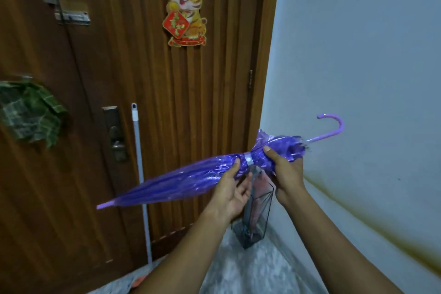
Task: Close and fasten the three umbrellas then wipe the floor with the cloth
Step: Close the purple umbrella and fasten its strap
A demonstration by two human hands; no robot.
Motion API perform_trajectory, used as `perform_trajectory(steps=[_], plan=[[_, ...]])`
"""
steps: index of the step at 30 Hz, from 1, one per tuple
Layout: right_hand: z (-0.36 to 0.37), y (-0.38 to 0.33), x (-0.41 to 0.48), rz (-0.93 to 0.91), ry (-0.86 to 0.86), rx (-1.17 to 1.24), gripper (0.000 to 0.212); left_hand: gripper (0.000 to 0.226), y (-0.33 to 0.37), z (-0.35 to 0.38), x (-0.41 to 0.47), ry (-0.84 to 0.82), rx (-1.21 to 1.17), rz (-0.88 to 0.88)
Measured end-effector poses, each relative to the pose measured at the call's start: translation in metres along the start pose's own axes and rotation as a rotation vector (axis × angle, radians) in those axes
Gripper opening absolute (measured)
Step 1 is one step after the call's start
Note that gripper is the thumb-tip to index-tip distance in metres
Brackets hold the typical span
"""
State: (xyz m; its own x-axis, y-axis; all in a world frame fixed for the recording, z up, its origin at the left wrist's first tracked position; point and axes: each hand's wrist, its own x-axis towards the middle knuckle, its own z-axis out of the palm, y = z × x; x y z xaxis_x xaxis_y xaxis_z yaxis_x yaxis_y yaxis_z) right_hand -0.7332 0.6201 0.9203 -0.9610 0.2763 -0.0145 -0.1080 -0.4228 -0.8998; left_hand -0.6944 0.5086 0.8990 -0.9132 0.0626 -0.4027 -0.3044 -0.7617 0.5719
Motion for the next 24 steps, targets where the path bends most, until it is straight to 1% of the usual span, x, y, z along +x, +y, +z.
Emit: perform_trajectory(steps=[2,4,5,6,7,8,9,11,12,13,14,15,16,18,20,24], plan=[[0.006,0.008,0.038,-0.058,0.005,-0.044,0.058,0.047,0.0,0.001,0.037,-0.015,0.132,-0.093],[0.014,0.014,0.075,-0.16,-0.002,-0.169,0.06,0.066,0.005,-0.003,0.079,-0.072,0.341,-0.209],[0.018,0.015,0.093,-0.217,-0.031,-0.25,0.061,0.071,0.01,-0.005,0.1,-0.127,0.449,-0.267],[0.023,0.017,0.11,-0.271,-0.065,-0.329,0.061,0.071,0.018,-0.006,0.122,-0.187,0.541,-0.302],[0.027,0.019,0.129,-0.313,-0.09,-0.41,0.061,0.065,0.029,-0.004,0.143,-0.219,0.615,-0.313],[0.03,0.021,0.149,-0.344,-0.102,-0.484,0.061,0.054,0.041,0.0,0.163,-0.212,0.685,-0.283],[0.032,0.023,0.168,-0.367,-0.106,-0.549,0.061,0.04,0.051,0.004,0.184,-0.182,0.752,-0.198],[0.034,0.029,0.205,-0.414,-0.109,-0.632,0.062,0.014,0.069,0.006,0.237,-0.108,0.899,0.109],[0.037,0.031,0.222,-0.434,-0.12,-0.655,0.063,0.021,0.078,0.009,0.262,-0.131,0.966,0.254],[0.039,0.033,0.238,-0.446,-0.131,-0.678,0.062,0.035,0.084,0.013,0.284,-0.199,1.01,0.321],[0.041,0.035,0.252,-0.453,-0.14,-0.694,0.061,0.045,0.085,0.017,0.303,-0.284,1.032,0.334],[0.043,0.036,0.266,-0.462,-0.145,-0.709,0.06,0.051,0.085,0.025,0.318,-0.361,1.053,0.339],[0.043,0.035,0.28,-0.482,-0.146,-0.719,0.058,0.052,0.084,0.035,0.333,-0.419,1.05,0.35],[0.042,0.035,0.31,-0.515,-0.138,-0.727,0.056,0.043,0.082,0.052,0.364,-0.448,0.993,0.406],[0.039,0.035,0.34,-0.51,-0.129,-0.697,0.054,0.032,0.082,0.065,0.397,-0.426,0.957,0.48],[0.031,0.056,0.399,-0.486,-0.164,-0.684,0.058,0.025,0.079,0.071,0.454,-0.375,0.968,0.558]])
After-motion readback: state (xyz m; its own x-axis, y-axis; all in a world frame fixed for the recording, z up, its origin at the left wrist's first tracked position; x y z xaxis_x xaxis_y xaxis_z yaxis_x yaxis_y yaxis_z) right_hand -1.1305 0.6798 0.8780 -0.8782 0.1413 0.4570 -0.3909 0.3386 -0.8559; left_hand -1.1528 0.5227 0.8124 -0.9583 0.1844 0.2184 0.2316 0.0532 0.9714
